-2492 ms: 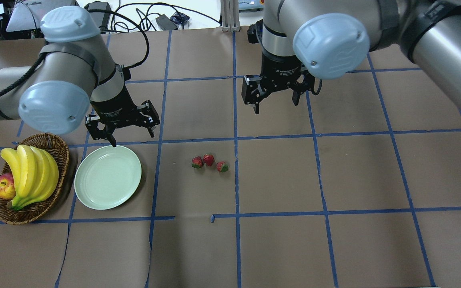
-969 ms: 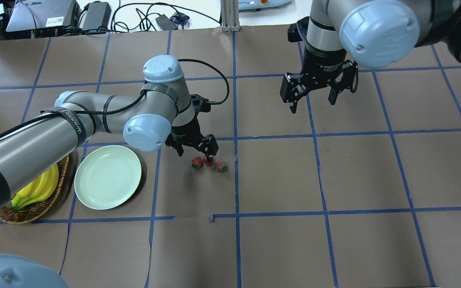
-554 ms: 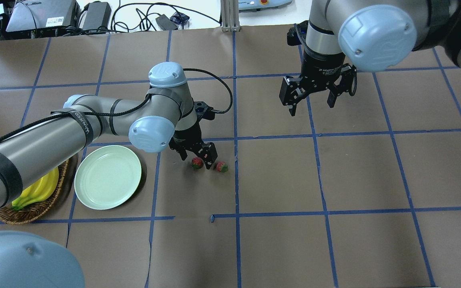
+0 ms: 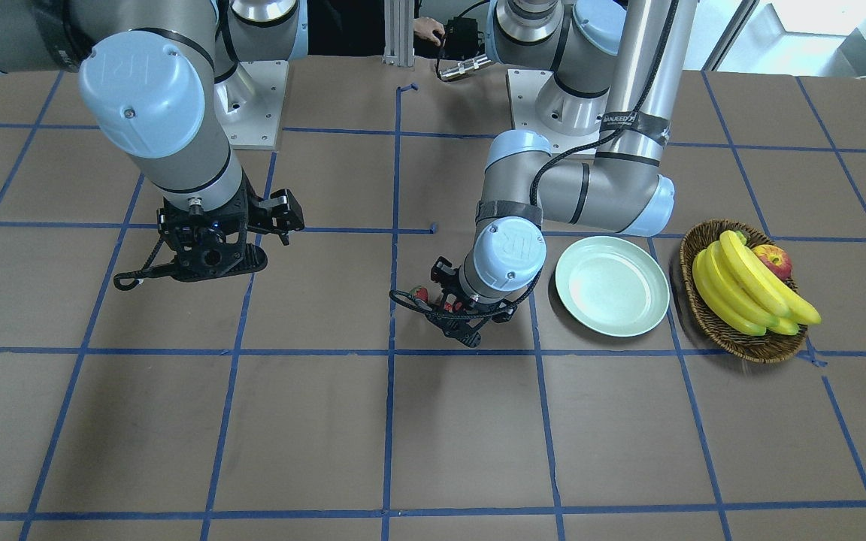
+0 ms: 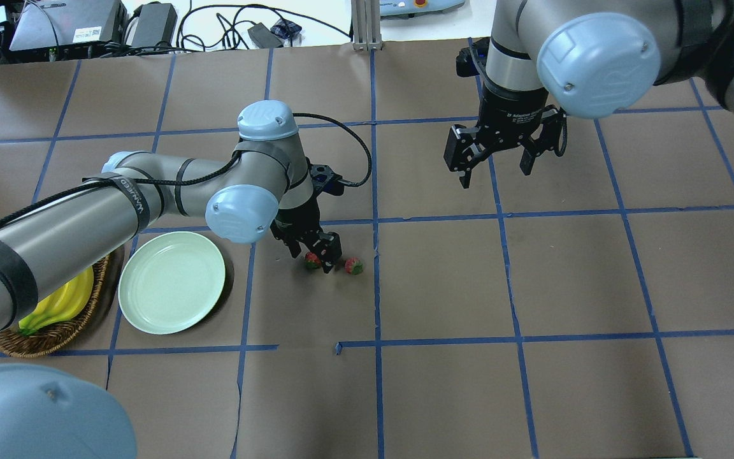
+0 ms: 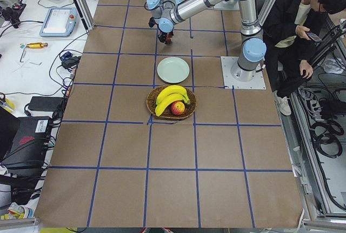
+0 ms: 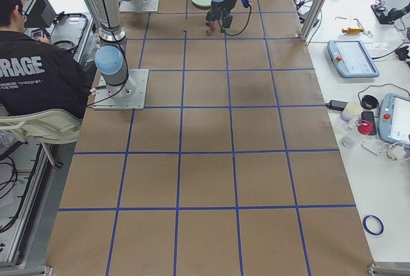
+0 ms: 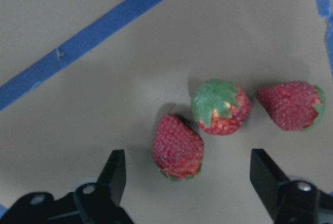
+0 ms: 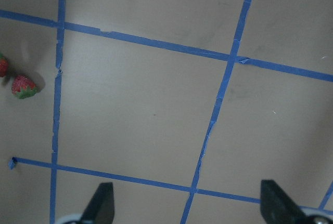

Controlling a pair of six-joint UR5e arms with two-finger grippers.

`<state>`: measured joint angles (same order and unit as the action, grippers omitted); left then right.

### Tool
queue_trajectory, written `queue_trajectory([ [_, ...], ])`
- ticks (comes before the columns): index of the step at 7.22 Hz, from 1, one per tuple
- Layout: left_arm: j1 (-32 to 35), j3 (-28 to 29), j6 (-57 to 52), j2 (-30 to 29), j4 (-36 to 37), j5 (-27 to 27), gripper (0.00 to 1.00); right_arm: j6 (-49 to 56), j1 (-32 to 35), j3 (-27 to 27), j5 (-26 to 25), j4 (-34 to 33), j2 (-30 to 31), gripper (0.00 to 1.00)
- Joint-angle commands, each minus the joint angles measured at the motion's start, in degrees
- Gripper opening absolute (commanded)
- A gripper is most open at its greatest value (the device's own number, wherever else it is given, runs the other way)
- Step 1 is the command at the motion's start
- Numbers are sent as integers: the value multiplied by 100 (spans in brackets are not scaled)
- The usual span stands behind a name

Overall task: Collect all strawberries into plate
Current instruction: 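Lower the left gripper and close it on a strawberry, then lift the strawberry with the left gripper and carry it over the plate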

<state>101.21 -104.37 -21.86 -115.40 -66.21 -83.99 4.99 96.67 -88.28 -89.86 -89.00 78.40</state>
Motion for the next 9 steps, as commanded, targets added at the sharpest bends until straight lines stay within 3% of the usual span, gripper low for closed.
queue_trajectory([
  [1, 4, 4, -20, -9, 2, -38, 6, 2, 1, -5, -5, -3, 0, 100],
  [2, -5, 13, -20, -9, 2, -56, 0, 2, 1, -5, -14, -3, 0, 100],
  [5, -40, 109, 41, 174, -6, -195, 0, 2, 1, -5, -14, 5, 0, 100],
  [7, -66, 171, 155, 542, -382, -460, 0, -50, 1, -5, 21, 23, 0, 100],
  [9, -887, 303, 51, 930, -1135, -1081, 0, -94, 1, 4, 47, 23, 17, 100],
])
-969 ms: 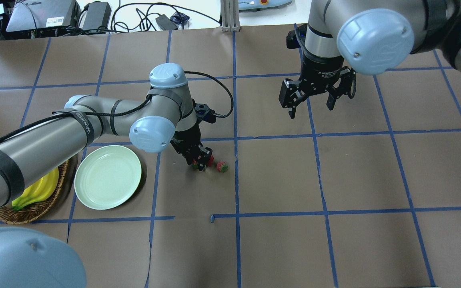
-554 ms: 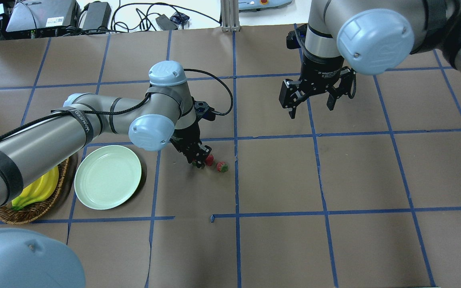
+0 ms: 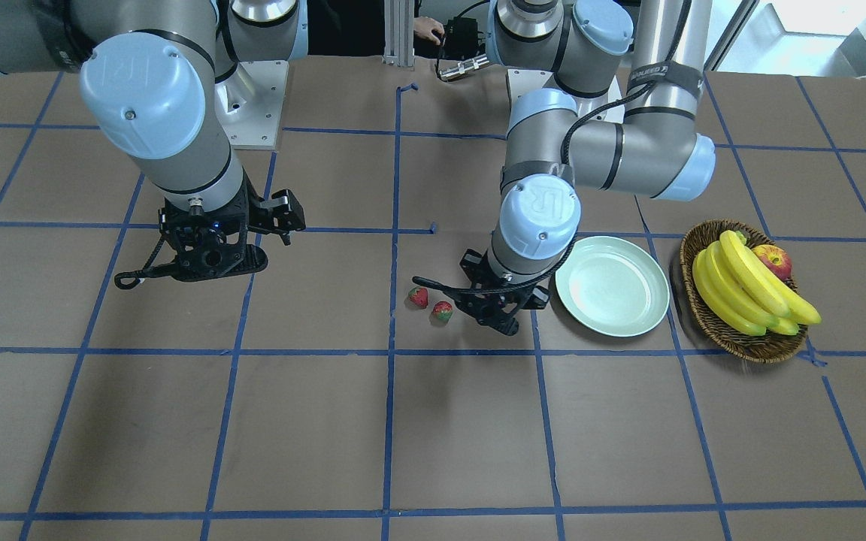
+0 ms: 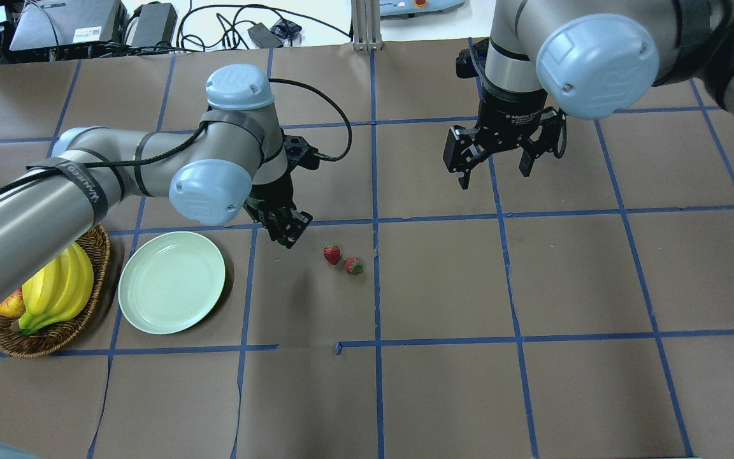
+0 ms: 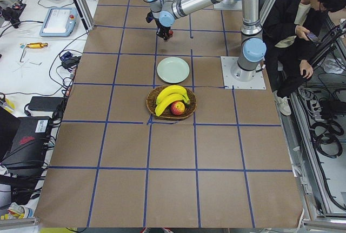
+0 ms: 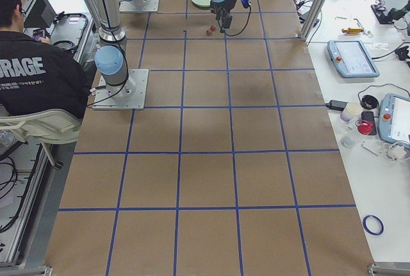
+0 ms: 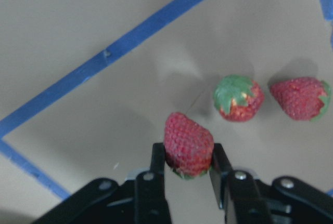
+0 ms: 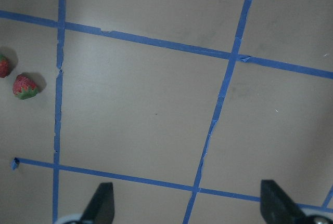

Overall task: Collect all strawberries into plate
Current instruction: 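Lift the strawberry with the left gripper and carry it over the plate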

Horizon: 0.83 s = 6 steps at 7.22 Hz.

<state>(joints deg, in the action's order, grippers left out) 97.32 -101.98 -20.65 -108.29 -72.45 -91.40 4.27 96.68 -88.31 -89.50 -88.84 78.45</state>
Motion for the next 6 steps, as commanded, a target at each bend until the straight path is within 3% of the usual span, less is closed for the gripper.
queue_trajectory([
  [1, -895, 38, -175, 351, -734, -370, 0, -14, 0, -2, 12, -2, 4, 100],
  [2, -1230, -32, -541, 361, -858, -483, 0, -5, 0, -2, -23, -19, -5, 100],
  [3, -1538, -189, -1259, 300, -902, -989, 0, -14, 0, -2, -49, -11, 3, 100],
  [5, -1655, -489, -1433, 37, -815, -1325, 0, 56, -9, -2, -32, -72, -5, 100],
  [6, -1655, -472, -1381, 1, -815, -1284, 6, 57, -9, -2, -67, -72, -5, 100],
])
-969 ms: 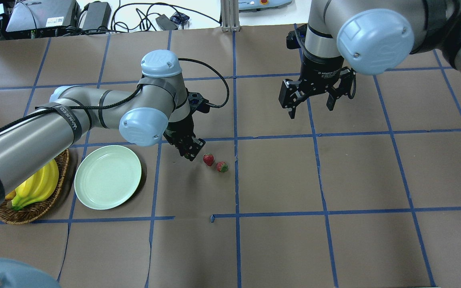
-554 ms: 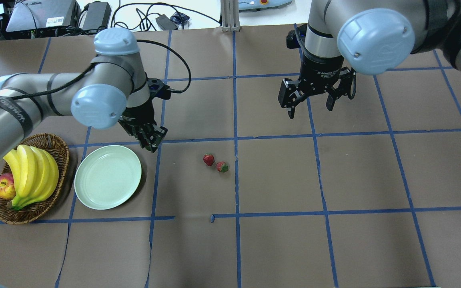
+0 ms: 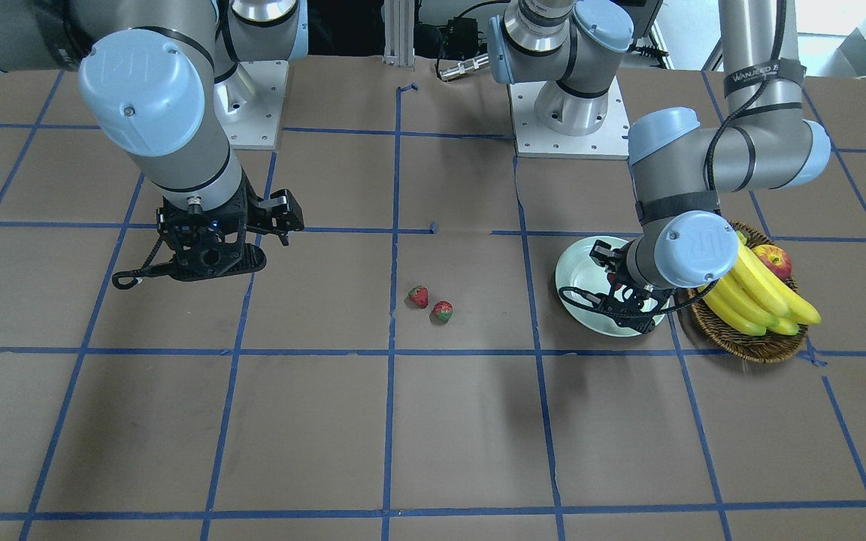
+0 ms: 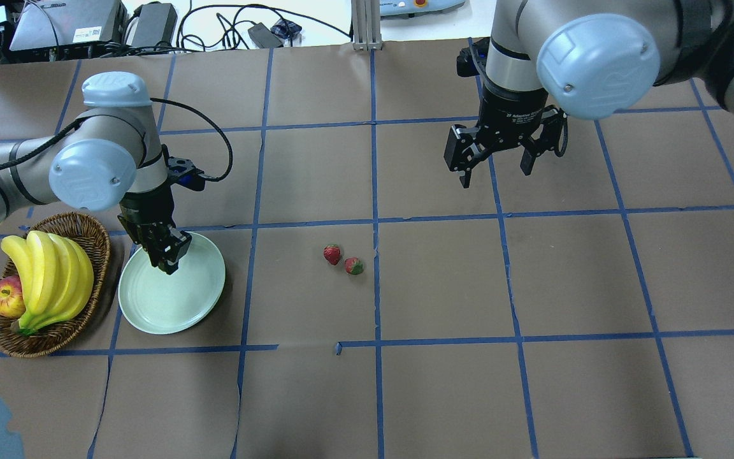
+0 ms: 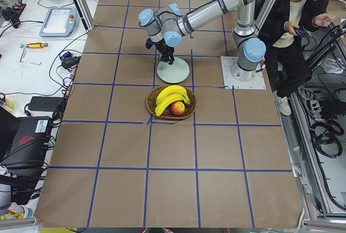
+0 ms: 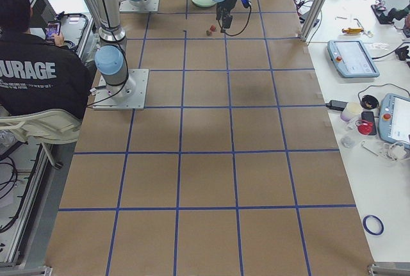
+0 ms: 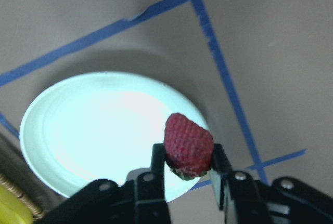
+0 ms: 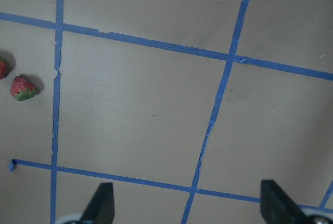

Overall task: Collect all strawberries into plate
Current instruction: 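Lift the strawberry with the left gripper and carry it over the plate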

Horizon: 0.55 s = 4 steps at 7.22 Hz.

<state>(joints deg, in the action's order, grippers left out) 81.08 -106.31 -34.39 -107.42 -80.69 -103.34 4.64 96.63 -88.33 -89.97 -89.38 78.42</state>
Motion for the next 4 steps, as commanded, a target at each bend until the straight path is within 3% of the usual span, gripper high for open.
queue_trajectory([
  [1, -30, -30, 90, -78, 9, -64, 99, 19, -4, 0, -12, -27, -3, 100],
  [2, -22, -13, 160, -60, -8, -55, 100, 28, -4, 0, -21, -27, -3, 100],
  [4, 22, 179, 222, 89, -8, 521, 100, 28, -4, 0, -30, -27, -3, 100],
])
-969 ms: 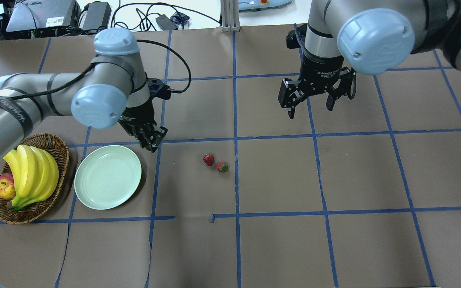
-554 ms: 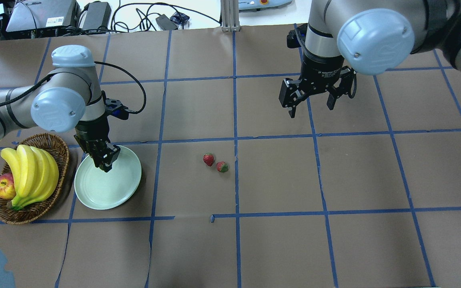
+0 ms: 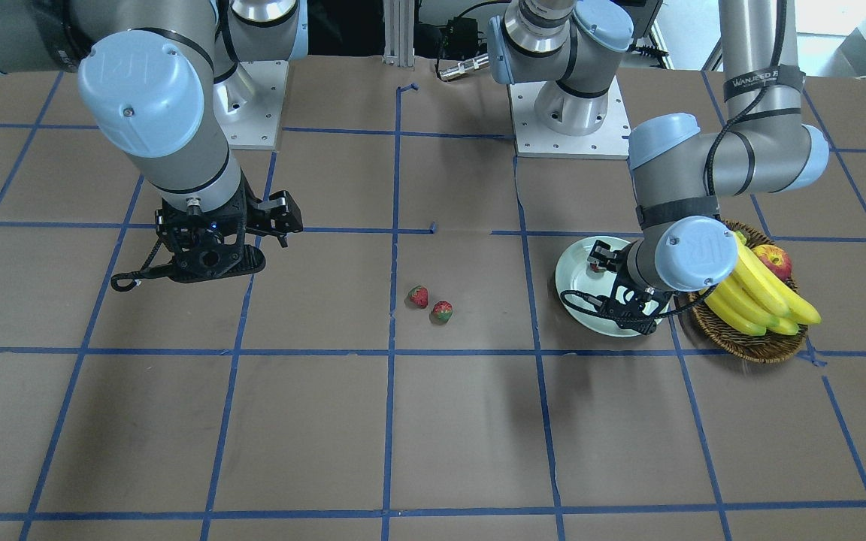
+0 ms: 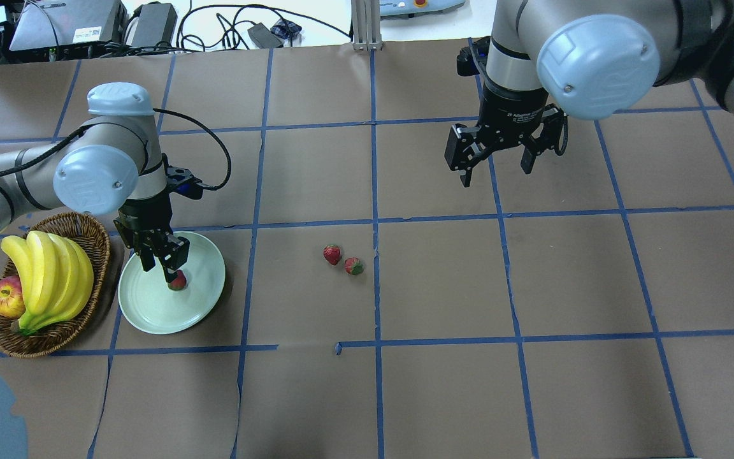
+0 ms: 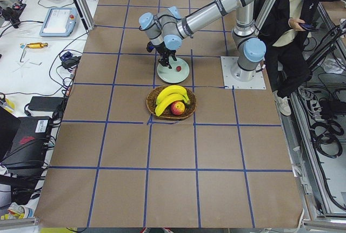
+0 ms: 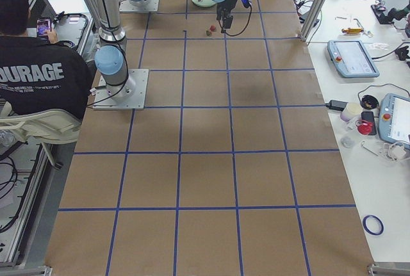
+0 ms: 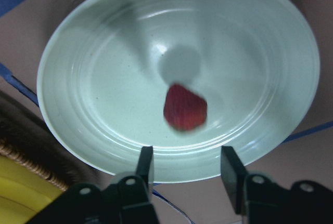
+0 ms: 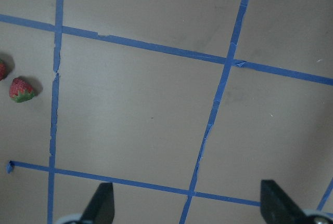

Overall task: Collect all strawberries into plate
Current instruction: 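Open the left gripper to drop the strawberry onto the plate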

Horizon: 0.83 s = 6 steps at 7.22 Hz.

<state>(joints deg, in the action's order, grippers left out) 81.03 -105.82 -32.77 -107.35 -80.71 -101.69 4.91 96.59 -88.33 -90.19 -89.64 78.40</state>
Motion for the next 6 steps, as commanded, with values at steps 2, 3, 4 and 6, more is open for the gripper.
queue_trajectory([
  [2, 176, 360, 1510, 22, 46, 1513, 100, -7, 0, 0, -8, -1, 0, 100],
  [3, 325, 369, 1780, 30, 178, 1598, 100, 1, 0, -9, -16, -1, 0, 100],
  [4, 544, 370, 2557, -5, 544, 1617, 100, -7, 0, -9, -17, 8, 0, 100],
  [6, 922, 361, 4560, -110, 1003, 1643, 100, -60, 9, -26, -17, 26, 0, 100],
])
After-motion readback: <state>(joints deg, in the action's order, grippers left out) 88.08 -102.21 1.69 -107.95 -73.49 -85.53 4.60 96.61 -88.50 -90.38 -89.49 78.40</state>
